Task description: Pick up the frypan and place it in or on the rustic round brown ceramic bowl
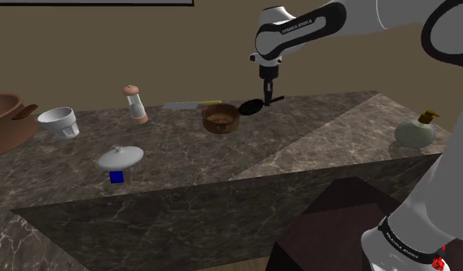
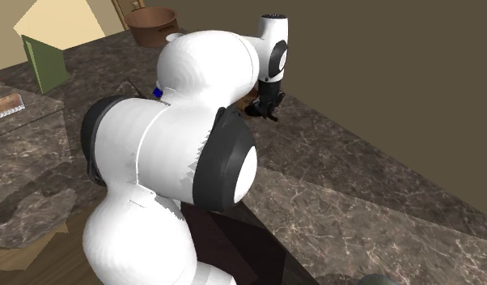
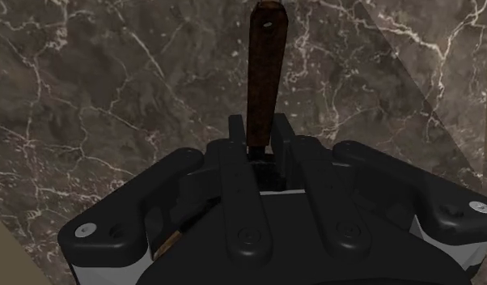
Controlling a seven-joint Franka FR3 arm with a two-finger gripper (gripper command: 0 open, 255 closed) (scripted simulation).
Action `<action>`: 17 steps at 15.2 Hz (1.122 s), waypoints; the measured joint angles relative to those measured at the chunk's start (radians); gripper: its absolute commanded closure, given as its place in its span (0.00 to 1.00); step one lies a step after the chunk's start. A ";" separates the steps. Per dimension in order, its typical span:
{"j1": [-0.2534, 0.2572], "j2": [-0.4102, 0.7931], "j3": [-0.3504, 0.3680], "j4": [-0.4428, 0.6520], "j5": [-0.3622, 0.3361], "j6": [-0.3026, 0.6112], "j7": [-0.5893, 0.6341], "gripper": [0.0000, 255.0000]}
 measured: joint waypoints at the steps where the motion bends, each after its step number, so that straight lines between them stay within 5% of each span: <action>1: 0.008 0.032 0.007 0.039 0.004 -0.008 0.014 1.00; 7: 0.046 0.228 0.037 0.320 0.021 -0.097 0.082 1.00; 12: 0.080 0.439 0.058 0.654 0.032 -0.223 0.139 1.00; 17: 0.085 0.481 0.061 0.674 0.033 -0.202 0.149 1.00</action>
